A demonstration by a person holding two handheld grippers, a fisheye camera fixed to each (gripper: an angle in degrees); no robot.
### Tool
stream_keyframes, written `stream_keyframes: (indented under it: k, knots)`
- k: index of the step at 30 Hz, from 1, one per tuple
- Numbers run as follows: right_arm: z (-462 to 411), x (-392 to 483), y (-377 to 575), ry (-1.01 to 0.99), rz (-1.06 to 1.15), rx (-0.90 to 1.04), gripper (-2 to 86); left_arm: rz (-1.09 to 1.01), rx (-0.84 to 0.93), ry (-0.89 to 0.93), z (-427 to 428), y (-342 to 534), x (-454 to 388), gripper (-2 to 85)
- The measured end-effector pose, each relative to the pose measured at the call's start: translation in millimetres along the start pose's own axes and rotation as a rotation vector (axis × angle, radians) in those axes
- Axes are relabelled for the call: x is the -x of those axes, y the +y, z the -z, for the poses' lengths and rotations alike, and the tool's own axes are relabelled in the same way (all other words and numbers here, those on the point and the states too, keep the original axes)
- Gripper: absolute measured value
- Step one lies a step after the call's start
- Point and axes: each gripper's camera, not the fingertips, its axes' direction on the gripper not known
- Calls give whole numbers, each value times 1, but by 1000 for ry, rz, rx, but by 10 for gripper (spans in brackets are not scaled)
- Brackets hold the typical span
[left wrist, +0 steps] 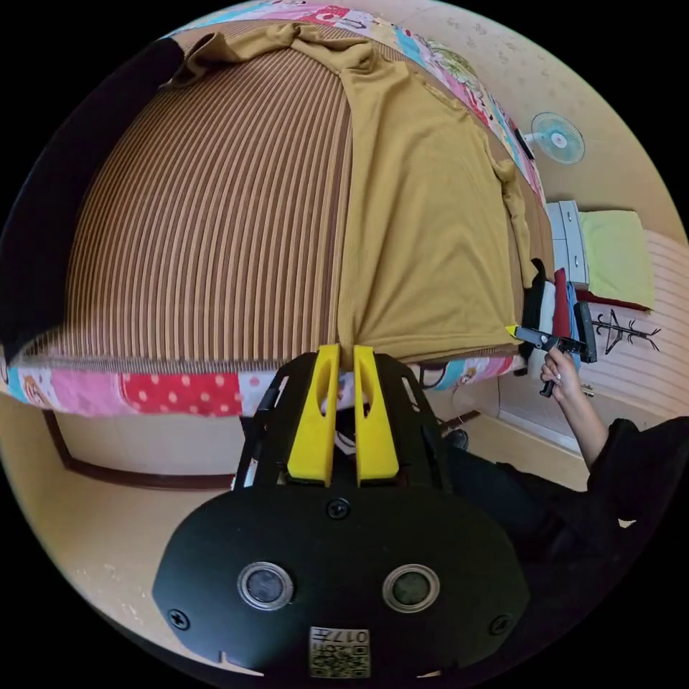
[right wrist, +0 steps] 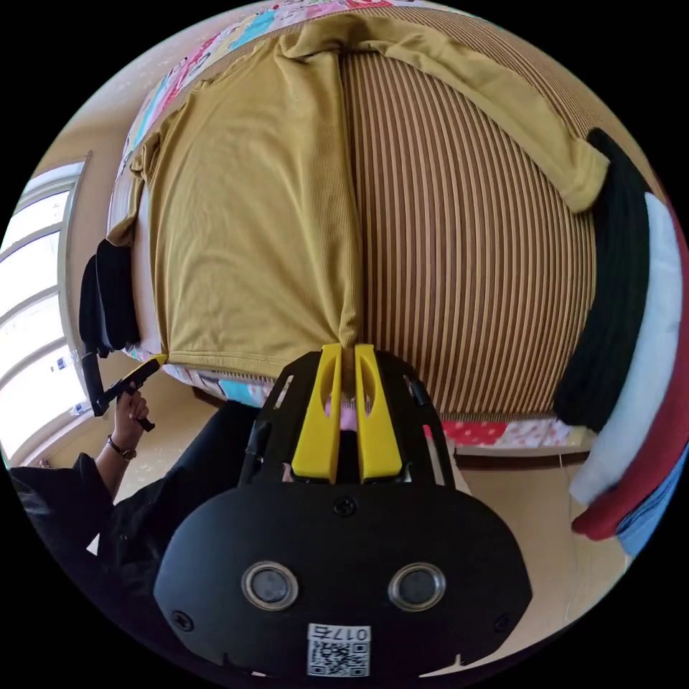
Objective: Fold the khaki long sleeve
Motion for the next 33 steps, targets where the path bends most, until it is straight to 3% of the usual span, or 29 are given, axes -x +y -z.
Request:
stream_keyframes:
  k: [3,6,11,13,16,19,20,23,24,27,29,31,33]
  knots:
    - [-16,-5,45,-21,-35,56,26,57,57,-7,4,38,7,47]
    - [-12,-7,65,2,-76,15,25,41,-96,-42,50,33,10,58]
    - [10,5,55,7,-120,-86,23,-137,-397,-337,160,-56,4,102]
    - [18,18,47,-22,-108,-114,23,-246,-435,-475,182,-91,-3,111]
    - [20,33,45,-55,-95,-139,24,-465,-395,-682,184,-147,-14,127]
    - [12,53,49,-83,-115,-145,28,-665,-184,-801,142,-191,-9,130]
    - [10,56,50,-92,-117,-147,28,-710,-90,-841,122,-202,-2,115]
    - [3,73,58,-122,-130,-157,31,-700,-25,-892,117,-215,15,37]
    - [3,82,60,-131,-121,-167,33,-691,-33,-848,126,-216,16,34]
    - [8,115,57,-164,-10,-226,44,-600,-124,-311,213,-214,33,27]
    - [11,142,48,-206,97,-262,58,-499,-171,278,284,-206,67,27]
    - [18,190,34,-268,291,-307,83,-465,-252,623,324,-192,91,30]
    - [25,237,24,-314,452,-338,103,-423,-340,754,355,-176,106,32]
